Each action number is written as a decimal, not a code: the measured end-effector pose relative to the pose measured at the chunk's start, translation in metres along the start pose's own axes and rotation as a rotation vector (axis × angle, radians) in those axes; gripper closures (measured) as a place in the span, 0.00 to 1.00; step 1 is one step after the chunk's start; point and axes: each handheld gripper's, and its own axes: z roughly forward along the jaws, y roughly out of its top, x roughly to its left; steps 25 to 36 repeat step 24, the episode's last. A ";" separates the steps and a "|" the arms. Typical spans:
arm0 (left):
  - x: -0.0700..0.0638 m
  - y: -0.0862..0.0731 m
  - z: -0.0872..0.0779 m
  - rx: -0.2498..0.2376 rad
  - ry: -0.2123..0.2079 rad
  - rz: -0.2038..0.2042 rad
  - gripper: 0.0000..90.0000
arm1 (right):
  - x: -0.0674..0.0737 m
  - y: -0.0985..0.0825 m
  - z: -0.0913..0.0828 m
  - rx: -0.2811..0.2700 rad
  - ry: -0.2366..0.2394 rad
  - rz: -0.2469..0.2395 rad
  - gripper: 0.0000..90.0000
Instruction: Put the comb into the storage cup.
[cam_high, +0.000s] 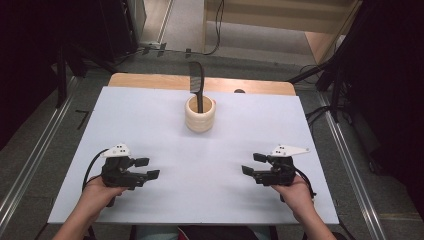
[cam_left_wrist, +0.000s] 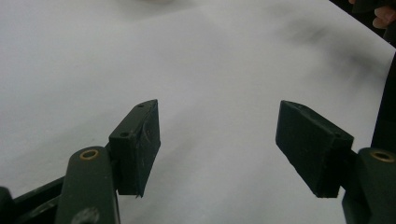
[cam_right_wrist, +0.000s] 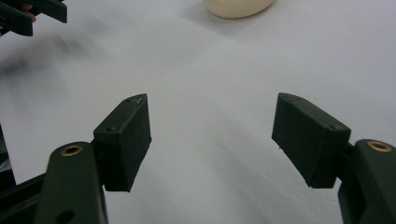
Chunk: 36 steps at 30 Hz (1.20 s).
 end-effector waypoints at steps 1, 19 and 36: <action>0.000 0.000 0.000 -0.001 0.000 0.001 0.35 | 0.000 -0.001 -0.001 -0.001 0.000 0.005 0.29; 0.000 0.000 0.000 -0.003 -0.003 0.000 0.35 | -0.005 -0.012 -0.011 0.011 -0.020 0.008 0.29; 0.001 0.000 0.000 -0.001 -0.002 -0.005 0.35 | -0.004 -0.012 -0.010 0.017 -0.014 0.004 0.29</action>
